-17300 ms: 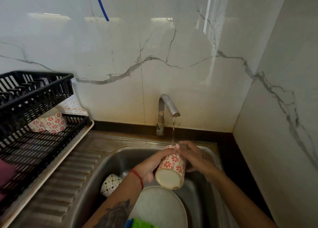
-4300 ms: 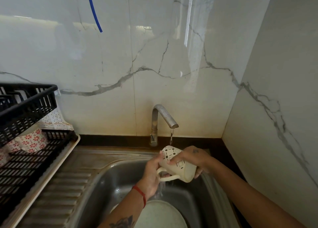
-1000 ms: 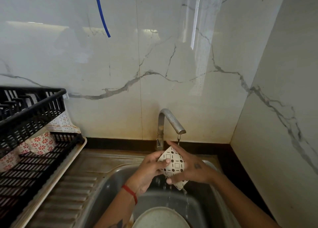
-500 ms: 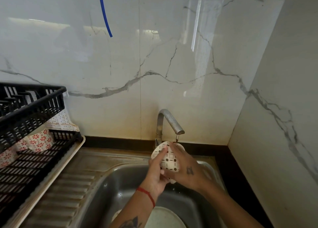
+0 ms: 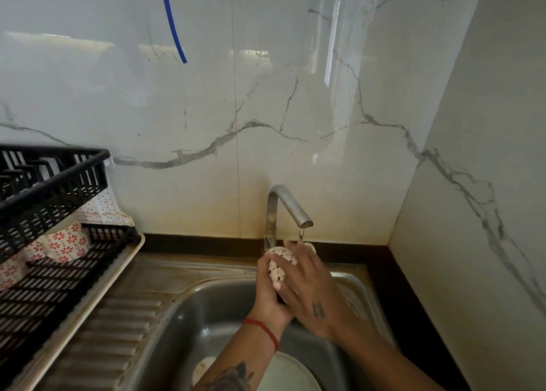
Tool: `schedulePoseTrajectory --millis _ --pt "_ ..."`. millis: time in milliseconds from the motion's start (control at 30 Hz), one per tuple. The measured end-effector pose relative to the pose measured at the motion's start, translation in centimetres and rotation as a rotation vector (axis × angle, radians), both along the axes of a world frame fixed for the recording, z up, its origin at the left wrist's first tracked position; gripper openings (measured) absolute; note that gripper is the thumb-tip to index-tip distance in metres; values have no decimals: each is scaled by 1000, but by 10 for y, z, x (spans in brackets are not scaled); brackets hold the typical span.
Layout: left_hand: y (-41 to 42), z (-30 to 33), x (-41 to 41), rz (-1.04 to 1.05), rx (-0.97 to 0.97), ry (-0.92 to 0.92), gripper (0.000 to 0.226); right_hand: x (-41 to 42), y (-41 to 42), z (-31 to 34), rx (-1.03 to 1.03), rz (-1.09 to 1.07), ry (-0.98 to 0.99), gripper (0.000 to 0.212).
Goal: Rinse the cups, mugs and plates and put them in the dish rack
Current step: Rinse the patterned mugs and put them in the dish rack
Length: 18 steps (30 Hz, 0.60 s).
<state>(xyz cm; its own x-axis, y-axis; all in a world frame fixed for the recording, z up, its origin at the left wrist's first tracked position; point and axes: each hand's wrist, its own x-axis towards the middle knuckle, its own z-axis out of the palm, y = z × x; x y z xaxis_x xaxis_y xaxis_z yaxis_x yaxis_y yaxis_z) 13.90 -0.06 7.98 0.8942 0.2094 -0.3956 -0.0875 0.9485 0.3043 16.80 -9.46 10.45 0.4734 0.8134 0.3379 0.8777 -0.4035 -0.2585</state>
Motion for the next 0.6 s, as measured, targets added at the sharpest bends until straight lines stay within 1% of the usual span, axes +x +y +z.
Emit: schedulePoseTrajectory --millis 67,133,200,233,300,433,467,500,533,567,600 --pt "1 5 1 27 66 136 62 -1 -7 -8 -69 46 -88 59" --pt "5 11 0 8 19 272 68 1 -16 -17 -165 132 -71 61" --pt "9 15 -2 -14 -117 284 72 7 -28 -27 -226 185 -38 63" --pt "11 14 -3 -10 -167 275 71 12 -34 -30 -234 173 -29 65" --pt "8 14 -3 20 -201 257 69 21 -39 -30 -222 80 2 65" --pt "-3 7 5 -14 -183 252 66 23 -21 -18 -208 -75 -16 63" --pt "-5 4 7 -26 -118 256 61 18 -12 -15 -166 -81 28 63" --pt "-6 -1 9 -12 45 244 53 12 -5 -12 -105 -68 97 63" --pt "-4 2 7 -27 43 190 43 6 1 -10 -58 -35 161 64" --pt "-3 -1 7 -54 253 128 40 3 3 -10 -46 12 182 63" --pt "-3 -6 7 -30 444 99 41 0 3 -10 -65 61 163 62"
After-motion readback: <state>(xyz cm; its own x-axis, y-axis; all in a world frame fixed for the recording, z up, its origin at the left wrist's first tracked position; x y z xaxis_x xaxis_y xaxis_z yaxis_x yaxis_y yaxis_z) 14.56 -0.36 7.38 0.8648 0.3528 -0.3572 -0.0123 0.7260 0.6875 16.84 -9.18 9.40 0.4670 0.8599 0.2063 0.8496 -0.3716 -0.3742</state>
